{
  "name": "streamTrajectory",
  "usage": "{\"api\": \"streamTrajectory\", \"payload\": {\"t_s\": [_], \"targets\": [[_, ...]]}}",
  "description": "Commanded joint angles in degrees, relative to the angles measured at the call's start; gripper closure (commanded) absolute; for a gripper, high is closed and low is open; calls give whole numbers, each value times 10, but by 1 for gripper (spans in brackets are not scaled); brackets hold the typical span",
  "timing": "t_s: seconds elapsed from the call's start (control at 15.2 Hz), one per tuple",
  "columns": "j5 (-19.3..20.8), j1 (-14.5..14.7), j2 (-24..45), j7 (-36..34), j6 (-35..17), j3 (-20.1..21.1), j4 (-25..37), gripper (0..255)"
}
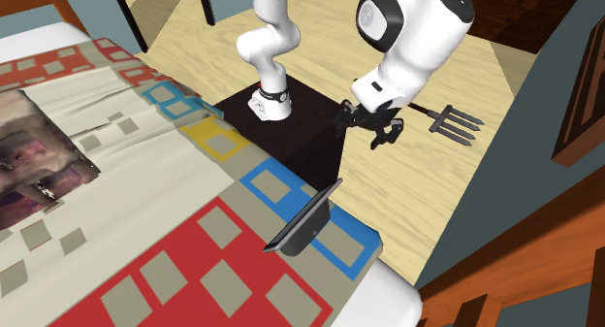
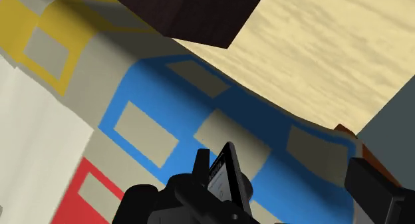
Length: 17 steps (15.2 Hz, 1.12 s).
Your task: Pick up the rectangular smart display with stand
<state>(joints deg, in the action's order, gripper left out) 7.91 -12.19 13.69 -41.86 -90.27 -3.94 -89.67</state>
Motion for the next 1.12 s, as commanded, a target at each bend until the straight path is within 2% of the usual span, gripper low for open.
{"api": "streamTrajectory", "payload": {"t_s": [0.0,0.53,1.06], "targets": [[-1,-9,45,-29,18,-12,50,0],[-23,-62,238,-120,122,-61,301,0],[-23,-60,233,-130,62,-59,235,0]]}}
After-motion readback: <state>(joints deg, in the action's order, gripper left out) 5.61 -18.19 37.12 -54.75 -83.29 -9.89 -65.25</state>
